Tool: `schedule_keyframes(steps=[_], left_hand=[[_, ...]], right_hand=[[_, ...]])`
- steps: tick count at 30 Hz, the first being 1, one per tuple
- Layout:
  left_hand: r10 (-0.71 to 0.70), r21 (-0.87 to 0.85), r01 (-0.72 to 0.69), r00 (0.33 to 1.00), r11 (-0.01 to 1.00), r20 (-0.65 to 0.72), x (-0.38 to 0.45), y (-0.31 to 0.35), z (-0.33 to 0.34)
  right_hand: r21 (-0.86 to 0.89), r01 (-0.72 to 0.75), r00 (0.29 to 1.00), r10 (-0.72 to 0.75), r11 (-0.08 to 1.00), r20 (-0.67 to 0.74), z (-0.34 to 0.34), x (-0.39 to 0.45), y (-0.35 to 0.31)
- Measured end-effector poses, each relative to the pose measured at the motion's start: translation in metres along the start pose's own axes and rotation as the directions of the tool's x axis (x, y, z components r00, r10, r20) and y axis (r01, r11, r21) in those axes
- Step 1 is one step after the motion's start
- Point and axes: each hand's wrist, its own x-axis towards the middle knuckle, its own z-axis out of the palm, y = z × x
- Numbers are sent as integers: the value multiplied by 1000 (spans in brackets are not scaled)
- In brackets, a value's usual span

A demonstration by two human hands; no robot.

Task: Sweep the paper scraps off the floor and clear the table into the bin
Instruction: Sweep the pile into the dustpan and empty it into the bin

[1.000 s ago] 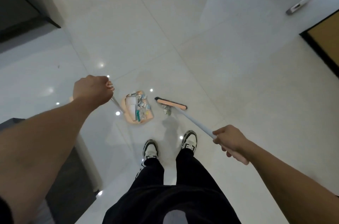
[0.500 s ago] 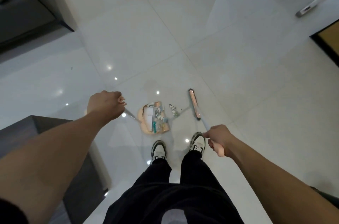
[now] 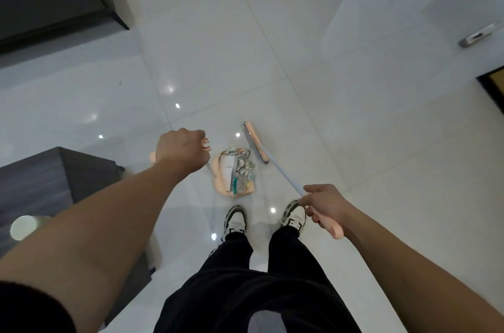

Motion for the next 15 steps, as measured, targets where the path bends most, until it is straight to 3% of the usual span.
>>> schedule_keyframes(steps=[8,15], left_hand=[[9,13,-8,1000,1000,-19,-2,-5,6],[19,17,-19,1000,1000,18,4,0,2]], right_hand=[[-157,-46,999,48,986,9,25,16,17],[-100,-119,985,130,988,114,33,-16,19]])
